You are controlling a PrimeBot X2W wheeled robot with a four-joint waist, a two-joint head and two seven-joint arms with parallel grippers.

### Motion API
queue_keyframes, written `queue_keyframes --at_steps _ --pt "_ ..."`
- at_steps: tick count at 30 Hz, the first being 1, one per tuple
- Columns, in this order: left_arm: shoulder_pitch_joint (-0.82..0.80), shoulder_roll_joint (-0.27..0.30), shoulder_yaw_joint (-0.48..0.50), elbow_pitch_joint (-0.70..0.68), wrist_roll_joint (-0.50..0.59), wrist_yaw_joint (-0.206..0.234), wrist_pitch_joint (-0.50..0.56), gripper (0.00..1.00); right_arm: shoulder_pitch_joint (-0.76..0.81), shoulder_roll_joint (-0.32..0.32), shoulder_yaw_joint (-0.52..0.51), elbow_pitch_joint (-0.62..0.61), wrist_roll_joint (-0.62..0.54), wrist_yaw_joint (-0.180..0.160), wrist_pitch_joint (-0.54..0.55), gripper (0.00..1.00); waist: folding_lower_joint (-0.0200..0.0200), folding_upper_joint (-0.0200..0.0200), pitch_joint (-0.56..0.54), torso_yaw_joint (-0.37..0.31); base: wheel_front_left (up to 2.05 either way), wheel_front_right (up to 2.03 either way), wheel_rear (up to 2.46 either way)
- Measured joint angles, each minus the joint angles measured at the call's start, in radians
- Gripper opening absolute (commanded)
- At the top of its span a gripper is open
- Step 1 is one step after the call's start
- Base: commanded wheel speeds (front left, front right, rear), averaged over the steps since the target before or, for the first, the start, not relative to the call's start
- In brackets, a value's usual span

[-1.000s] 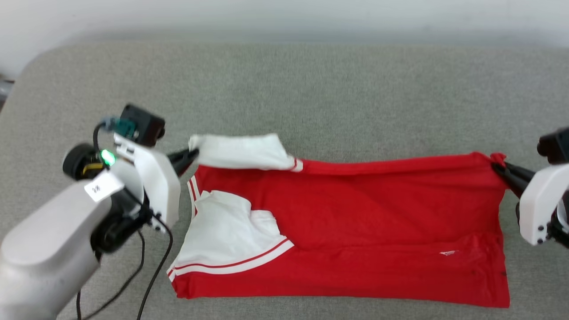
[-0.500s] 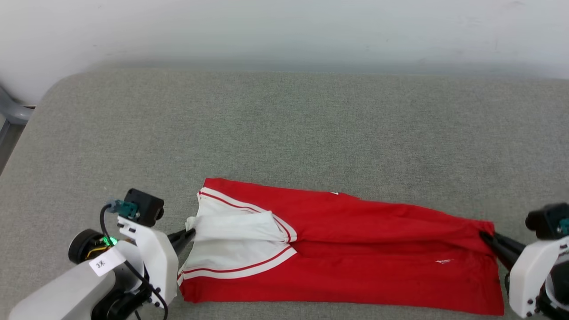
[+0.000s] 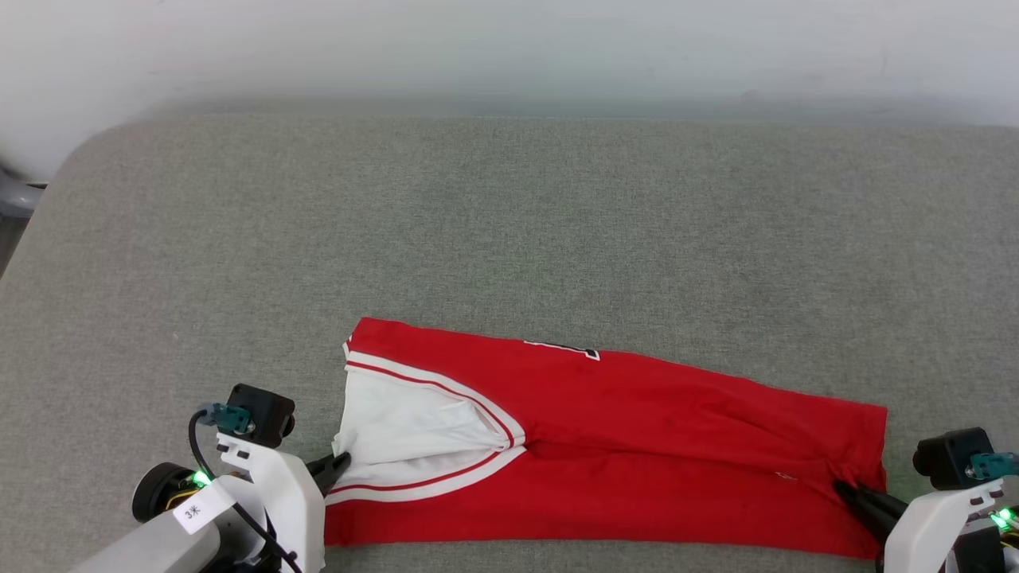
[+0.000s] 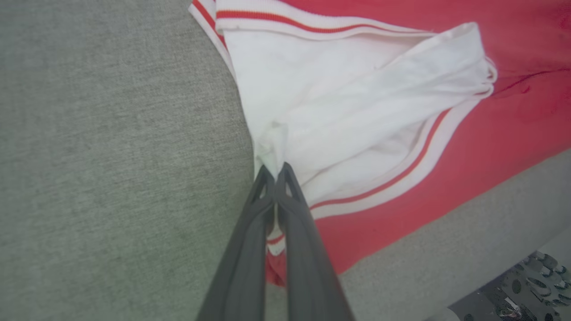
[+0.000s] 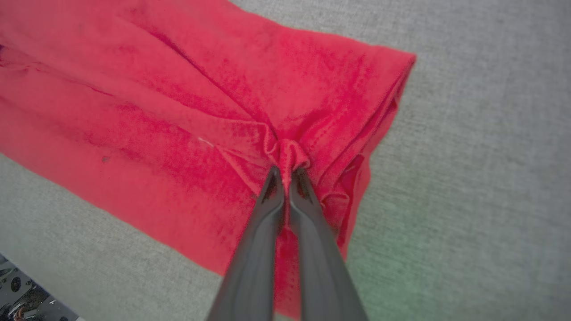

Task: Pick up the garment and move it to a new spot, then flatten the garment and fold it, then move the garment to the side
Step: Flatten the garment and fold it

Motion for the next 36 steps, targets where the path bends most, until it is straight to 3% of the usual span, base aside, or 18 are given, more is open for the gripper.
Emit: queue_keyframes --at_steps 1,2,3,14,19,24,29,36 --pt "0.0 -0.004 0.001 0.007 0.003 0.003 -0.009 0.16 0.0 0.003 -0.001 0.006 0.0 0.0 -0.003 0.48 0.0 0.0 0.0 0.0 0.0 0.0 0.0" --pt "0.0 -0.008 0.001 0.015 0.008 0.008 -0.018 0.72 -0.001 0.006 -0.002 0.009 -0.001 0.0 -0.004 1.0 0.0 0.0 -0.001 0.0 0.0 0.0 0.0" --pt "0.001 -0.014 0.002 0.02 0.015 0.016 -0.031 1.0 -0.002 0.013 -0.007 0.01 0.0 0.0 -0.013 1.0 0.0 0.0 -0.004 0.0 0.0 0.0 0.0" --pt "0.049 -0.045 0.076 0.028 0.09 0.183 -0.288 1.0 0.01 -0.001 -0.091 -0.109 0.061 0.0 -0.007 1.0 0.0 0.0 -0.065 0.001 0.0 0.0 0.0" --pt "0.08 -0.048 0.113 -0.007 0.122 0.255 -0.362 1.0 0.012 -0.058 -0.149 -0.168 0.11 0.0 0.067 1.0 0.0 0.0 -0.078 0.006 0.0 0.0 0.0" --pt "0.111 -0.073 0.171 -0.037 0.185 0.318 -0.391 1.0 0.011 -0.096 -0.194 -0.176 0.218 0.0 0.206 1.0 0.0 0.0 -0.074 0.01 0.0 0.0 0.0" --pt "0.147 -0.131 0.281 -0.067 0.306 0.35 -0.392 1.0 -0.004 -0.116 -0.224 -0.138 0.271 0.0 0.345 1.0 0.0 0.0 -0.057 0.022 0.0 0.0 0.0" --pt "0.239 -0.23 0.457 -0.093 0.476 0.341 -0.392 1.0 -0.032 -0.095 -0.216 -0.058 0.277 0.0 0.426 1.0 0.0 0.0 -0.028 0.047 0.0 0.0 0.0"
